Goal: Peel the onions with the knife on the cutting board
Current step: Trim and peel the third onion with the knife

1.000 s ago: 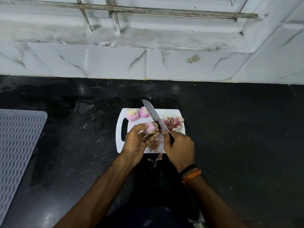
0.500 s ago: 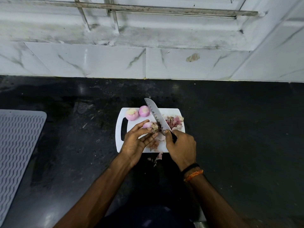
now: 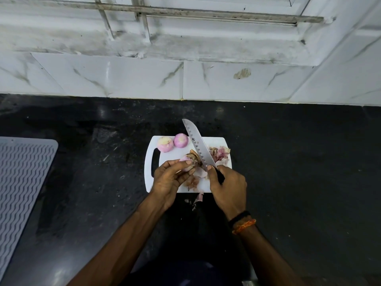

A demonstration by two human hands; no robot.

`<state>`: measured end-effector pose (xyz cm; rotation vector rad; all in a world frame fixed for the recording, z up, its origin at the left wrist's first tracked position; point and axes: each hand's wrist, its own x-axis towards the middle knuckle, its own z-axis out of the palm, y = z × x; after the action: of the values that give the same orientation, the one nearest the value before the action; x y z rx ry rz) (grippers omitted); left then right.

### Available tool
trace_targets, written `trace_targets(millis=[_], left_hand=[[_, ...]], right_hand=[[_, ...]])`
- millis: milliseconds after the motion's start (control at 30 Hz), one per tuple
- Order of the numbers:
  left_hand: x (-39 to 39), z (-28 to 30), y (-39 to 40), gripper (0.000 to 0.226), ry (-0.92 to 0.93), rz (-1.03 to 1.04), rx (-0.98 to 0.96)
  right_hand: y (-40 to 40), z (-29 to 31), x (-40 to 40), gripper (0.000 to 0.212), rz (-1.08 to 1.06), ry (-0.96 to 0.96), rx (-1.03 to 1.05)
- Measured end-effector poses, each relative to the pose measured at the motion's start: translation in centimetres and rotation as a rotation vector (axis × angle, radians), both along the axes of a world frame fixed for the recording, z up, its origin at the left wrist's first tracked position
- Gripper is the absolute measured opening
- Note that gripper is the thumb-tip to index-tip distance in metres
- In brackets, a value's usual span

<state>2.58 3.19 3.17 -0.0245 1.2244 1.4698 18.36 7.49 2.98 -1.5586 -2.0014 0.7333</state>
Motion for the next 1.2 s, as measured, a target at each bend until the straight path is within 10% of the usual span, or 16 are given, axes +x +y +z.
trace_targets(millis=[600, 1200], left_hand=[[0.5, 0.4, 0.0, 0.033, 0.011, -0.019, -0.09], [0.1, 0.0, -0.5, 0.038, 0.134, -0.122, 0.027]], right_hand=[[0.0, -0.7, 0.4, 0.031, 0.08, -0.168, 0.135], [0.6, -0.2, 1.1, 0.042, 0.012, 0.126, -0.001]])
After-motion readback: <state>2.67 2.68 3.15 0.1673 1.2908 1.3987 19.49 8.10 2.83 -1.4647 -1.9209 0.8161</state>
